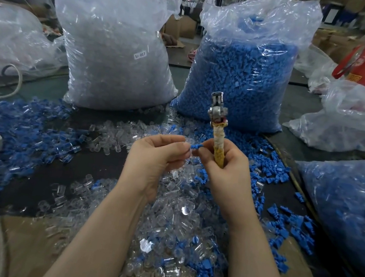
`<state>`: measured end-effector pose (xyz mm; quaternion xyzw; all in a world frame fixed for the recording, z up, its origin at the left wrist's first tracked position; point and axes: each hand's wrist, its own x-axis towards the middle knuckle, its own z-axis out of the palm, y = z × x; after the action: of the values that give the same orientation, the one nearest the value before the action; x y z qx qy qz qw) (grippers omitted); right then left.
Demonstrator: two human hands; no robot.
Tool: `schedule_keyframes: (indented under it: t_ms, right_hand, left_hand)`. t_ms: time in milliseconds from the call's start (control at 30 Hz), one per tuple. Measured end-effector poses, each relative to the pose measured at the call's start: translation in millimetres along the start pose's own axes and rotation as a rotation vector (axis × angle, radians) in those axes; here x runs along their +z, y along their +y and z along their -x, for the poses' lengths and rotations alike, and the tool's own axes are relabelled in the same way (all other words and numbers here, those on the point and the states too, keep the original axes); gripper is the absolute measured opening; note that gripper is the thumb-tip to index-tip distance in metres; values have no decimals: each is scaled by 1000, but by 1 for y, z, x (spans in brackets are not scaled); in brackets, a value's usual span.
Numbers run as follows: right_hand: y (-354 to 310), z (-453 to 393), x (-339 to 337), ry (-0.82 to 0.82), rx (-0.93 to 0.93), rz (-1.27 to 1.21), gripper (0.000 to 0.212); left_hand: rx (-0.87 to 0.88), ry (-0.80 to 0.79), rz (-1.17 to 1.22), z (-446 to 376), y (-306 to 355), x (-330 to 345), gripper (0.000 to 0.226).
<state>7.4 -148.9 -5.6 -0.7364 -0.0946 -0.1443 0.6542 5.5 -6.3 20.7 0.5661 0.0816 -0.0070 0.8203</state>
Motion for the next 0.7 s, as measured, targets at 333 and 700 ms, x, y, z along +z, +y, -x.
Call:
schedule_keyframes:
  t_ms: [333,700]
  right_hand:
    - [1,-1,1,73,-48,61,12]
    - [2,-1,2,87,-46,88,7]
  left_hand:
    - [61,-1,-93,4,-2,8,9]
    - [280,75,-318,7,-8,16,12]
